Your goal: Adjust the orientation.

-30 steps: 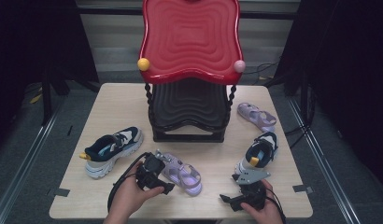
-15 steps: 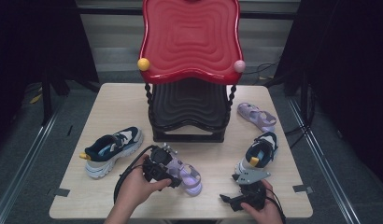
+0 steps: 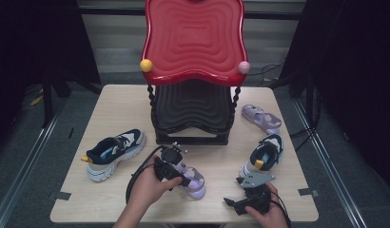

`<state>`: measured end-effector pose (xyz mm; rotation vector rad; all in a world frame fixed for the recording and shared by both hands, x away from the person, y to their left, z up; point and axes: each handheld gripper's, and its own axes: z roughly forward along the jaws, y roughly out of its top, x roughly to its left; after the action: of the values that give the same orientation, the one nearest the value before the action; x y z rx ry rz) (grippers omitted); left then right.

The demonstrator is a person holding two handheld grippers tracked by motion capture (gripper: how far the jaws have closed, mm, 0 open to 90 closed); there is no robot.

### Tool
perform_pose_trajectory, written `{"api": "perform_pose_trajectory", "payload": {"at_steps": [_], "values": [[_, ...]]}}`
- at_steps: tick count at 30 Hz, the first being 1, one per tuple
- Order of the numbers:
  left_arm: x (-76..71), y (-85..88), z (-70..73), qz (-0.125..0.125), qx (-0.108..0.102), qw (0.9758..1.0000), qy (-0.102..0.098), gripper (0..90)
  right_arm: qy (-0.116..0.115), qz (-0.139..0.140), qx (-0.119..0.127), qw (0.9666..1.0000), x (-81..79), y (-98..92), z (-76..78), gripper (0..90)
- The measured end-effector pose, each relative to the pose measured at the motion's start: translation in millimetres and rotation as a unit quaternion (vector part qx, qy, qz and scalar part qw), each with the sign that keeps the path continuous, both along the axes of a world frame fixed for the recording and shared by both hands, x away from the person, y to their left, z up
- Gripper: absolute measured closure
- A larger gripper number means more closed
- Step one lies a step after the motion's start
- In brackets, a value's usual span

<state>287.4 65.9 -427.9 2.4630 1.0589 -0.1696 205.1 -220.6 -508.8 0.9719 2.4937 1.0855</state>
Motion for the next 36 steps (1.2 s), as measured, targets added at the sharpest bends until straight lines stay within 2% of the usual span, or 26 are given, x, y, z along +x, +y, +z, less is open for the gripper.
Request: {"api": "perform_pose_trajectory", "payload": {"at_steps": [2,3,7,11,17,19,22,23,24,26,27,28,33,35,36], "values": [[1.8,-0.6,1.7,-0.005,-0.013,0.9998,0.015,55.9,0.000,0.000,0.000,1.0000,0.0,0.0,0.0,13.5],[1.7,-1.7,1.9,0.001,-0.012,0.9998,0.016,56.8,0.000,0.000,0.000,1.0000,0.0,0.0,0.0,13.5],[3.0,-0.3,4.0,-0.010,0.001,0.9997,0.022,61.9,0.000,0.000,0.000,1.0000,0.0,0.0,-0.1,13.5],[2.4,3.3,6.1,-0.016,-0.001,0.9998,0.012,68.1,0.000,0.000,0.000,1.0000,0.0,0.0,0.0,13.5],[1.1,3.2,7.6,-0.021,0.003,0.9998,0.006,70.6,0.000,0.000,0.000,1.0000,0.0,0.0,0.0,13.5],[-0.3,1.4,9.3,-0.026,0.002,0.9996,-0.001,71.8,0.000,0.000,0.000,1.0000,0.0,0.0,0.0,13.5],[-2.3,-5.2,17.0,-0.048,0.013,0.9986,-0.020,73.4,0.000,0.000,0.000,1.0000,0.0,0.0,0.0,13.5],[-2.3,-5.2,17.0,-0.048,0.013,0.9986,-0.020,73.6,0.000,0.000,0.000,1.0000,0.0,0.0,0.0,13.5],[-2.5,-8.2,19.5,-0.059,0.015,0.9978,-0.028,73.8,0.000,0.000,0.000,1.0000,0.0,0.0,0.0,13.5],[0.3,-12.4,24.8,-0.075,0.013,0.9965,-0.034,74.4,0.000,0.000,0.000,1.0000,0.0,0.0,0.0,13.5],[0.3,-12.4,24.8,-0.075,0.013,0.9965,-0.034,74.5,0.000,0.000,0.000,1.0000,0.0,0.0,0.0,13.5],[2.2,-14.0,27.3,-0.088,0.017,0.9951,-0.040,74.8,0.000,0.000,0.000,1.0000,0.0,0.0,0.0,13.5],[10.4,-17.2,32.5,-0.107,0.006,0.9936,-0.035,75.0,0.000,0.001,0.002,1.0000,0.1,0.0,-0.2,13.5],[18.2,-16.3,26.8,-0.140,0.012,0.9892,-0.040,75.0,0.000,0.001,0.001,1.0000,0.1,0.0,-0.2,13.5],[20.3,-15.4,24.3,-0.147,0.014,0.9884,-0.036,75.0,0.000,0.000,0.000,1.0000,-0.1,0.0,0.0,13.5]]}}
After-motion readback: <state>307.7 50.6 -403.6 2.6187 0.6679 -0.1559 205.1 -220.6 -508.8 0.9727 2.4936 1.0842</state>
